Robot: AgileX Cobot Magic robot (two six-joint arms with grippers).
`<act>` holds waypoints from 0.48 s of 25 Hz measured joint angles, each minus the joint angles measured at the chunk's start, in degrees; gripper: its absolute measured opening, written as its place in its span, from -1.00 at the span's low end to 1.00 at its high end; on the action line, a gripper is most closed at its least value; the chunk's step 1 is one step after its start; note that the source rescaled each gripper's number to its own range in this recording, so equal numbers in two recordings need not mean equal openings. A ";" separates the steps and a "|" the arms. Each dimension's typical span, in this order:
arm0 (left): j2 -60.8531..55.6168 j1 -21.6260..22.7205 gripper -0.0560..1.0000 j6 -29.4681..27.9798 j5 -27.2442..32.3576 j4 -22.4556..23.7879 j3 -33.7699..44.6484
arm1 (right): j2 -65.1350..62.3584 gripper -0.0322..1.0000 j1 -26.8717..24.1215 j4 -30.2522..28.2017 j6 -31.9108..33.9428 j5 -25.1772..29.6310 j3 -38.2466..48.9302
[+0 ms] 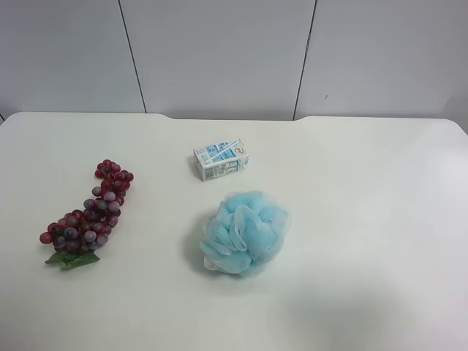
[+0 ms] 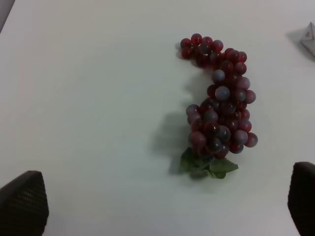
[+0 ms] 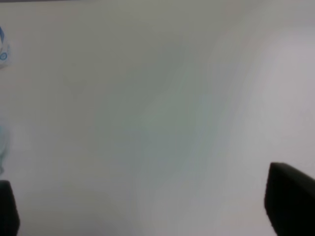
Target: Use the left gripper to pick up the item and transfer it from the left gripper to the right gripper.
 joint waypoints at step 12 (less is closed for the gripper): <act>0.00 0.00 1.00 0.00 0.00 0.00 0.00 | 0.00 1.00 0.00 0.00 0.00 0.00 0.00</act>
